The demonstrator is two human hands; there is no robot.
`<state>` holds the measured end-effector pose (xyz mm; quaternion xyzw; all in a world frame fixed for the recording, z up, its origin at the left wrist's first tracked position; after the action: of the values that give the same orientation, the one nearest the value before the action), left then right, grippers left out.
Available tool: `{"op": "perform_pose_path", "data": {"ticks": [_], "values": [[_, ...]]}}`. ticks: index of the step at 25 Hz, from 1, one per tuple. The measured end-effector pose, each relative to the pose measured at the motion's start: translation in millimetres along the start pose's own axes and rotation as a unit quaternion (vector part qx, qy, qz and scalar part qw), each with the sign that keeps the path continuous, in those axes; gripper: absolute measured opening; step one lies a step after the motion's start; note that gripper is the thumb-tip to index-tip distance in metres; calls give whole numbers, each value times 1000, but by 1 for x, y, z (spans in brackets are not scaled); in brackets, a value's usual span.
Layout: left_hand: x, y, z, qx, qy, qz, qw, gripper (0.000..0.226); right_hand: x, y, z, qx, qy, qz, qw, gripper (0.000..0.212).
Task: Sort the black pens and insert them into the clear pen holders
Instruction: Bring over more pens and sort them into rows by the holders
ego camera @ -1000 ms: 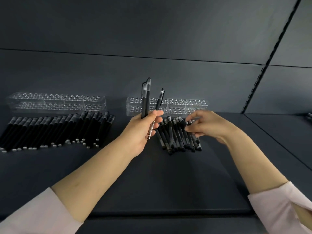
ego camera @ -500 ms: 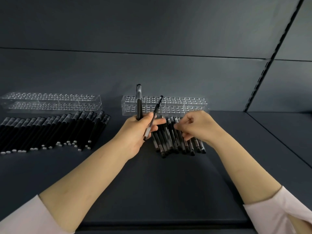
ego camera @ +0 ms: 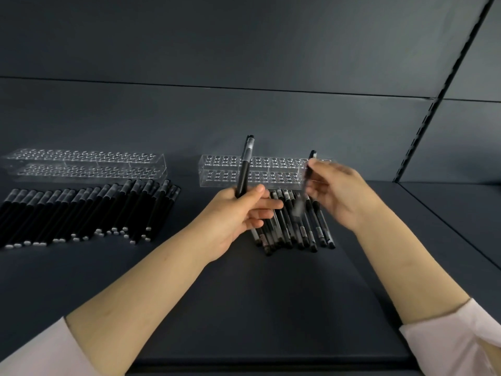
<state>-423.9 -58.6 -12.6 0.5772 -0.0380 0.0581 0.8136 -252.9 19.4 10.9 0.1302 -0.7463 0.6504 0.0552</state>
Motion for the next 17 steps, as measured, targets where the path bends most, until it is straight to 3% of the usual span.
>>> {"op": "perform_pose_path", "data": {"ticks": [2,6,8,13,17], "values": [[-9,-2,-1,-4,35,8,999,23,-25,-8,-5,-22,33,149,988,7],[-21,-10,-3,-30,58,25,998,25,-54,0,-7,-1,26,457,889,15],[-21,-10,-3,-34,52,33,998,25,-54,7,-6,15,15,488,873,14],[-17,-9,-1,-30,30,19,999,31,-45,14,-6,15,-18,446,895,16],[-13,-9,2,-39,-2,17,999,36,-26,-11,1,-95,-8,480,872,10]]}}
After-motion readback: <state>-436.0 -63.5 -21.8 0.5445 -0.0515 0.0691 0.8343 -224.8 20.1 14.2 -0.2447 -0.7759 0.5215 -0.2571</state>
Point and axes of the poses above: each hand's wrist, its own z-axis away from the middle knuckle, its own x-axis out of the palm, y = z × x, the point moved 8 cm from there along -z, towards the middle knuckle, and after that the axes turned 12 degrees about -x, right-handed, at the moved point
